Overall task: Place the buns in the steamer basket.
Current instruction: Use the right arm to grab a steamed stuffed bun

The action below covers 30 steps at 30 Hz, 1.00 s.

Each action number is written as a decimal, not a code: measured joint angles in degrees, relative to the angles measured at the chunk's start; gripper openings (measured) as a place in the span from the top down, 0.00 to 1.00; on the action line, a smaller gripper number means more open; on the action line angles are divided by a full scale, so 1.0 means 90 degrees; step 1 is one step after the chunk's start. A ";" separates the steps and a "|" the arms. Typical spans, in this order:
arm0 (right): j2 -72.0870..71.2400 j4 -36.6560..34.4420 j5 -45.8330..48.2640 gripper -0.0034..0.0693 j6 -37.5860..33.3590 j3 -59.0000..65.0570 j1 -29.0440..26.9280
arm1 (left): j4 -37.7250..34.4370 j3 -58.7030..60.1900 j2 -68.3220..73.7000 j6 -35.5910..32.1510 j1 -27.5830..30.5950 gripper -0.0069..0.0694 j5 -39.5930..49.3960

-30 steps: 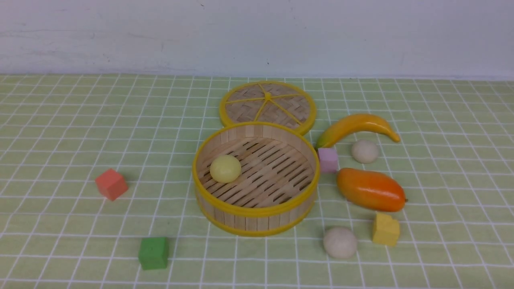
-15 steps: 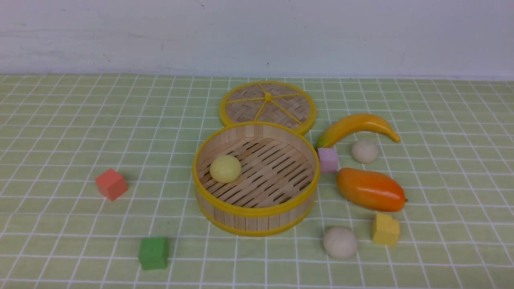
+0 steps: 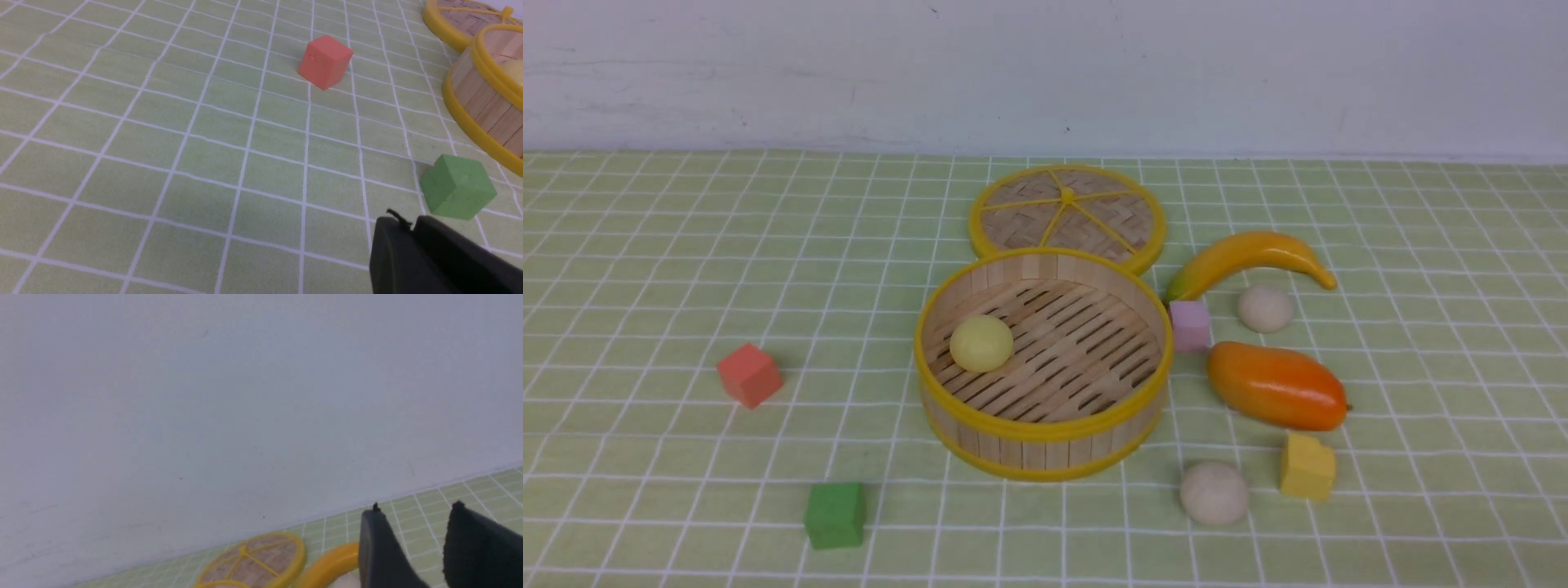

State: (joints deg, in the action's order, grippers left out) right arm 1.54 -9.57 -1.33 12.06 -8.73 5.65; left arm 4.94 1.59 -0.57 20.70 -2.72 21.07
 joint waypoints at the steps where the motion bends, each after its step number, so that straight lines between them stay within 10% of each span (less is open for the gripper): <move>1: 0.0148 -0.0012 0.0111 0.62 0.0007 -0.0179 0.0000 | 0.0000 0.0000 0.0000 0.0000 0.0000 0.83 0.0000; 12: 0.3772 0.0056 0.2832 0.62 -0.0113 -0.3806 0.0000 | 0.0000 0.0000 0.0000 0.0000 0.0000 0.82 0.0000; 23: 0.7233 0.0461 0.2036 0.62 -0.0812 -0.4534 0.0000 | 0.0000 0.0000 0.0000 0.0000 0.0000 0.80 0.0000; 30: 0.9554 0.0412 0.3353 0.62 -0.0818 -0.6137 0.0000 | 0.0000 0.0000 0.0000 0.0000 0.0000 0.79 0.0000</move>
State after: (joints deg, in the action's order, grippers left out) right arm 87.53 -5.86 28.85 4.70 -63.96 5.65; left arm 4.94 1.59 -0.57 20.70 -2.72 21.07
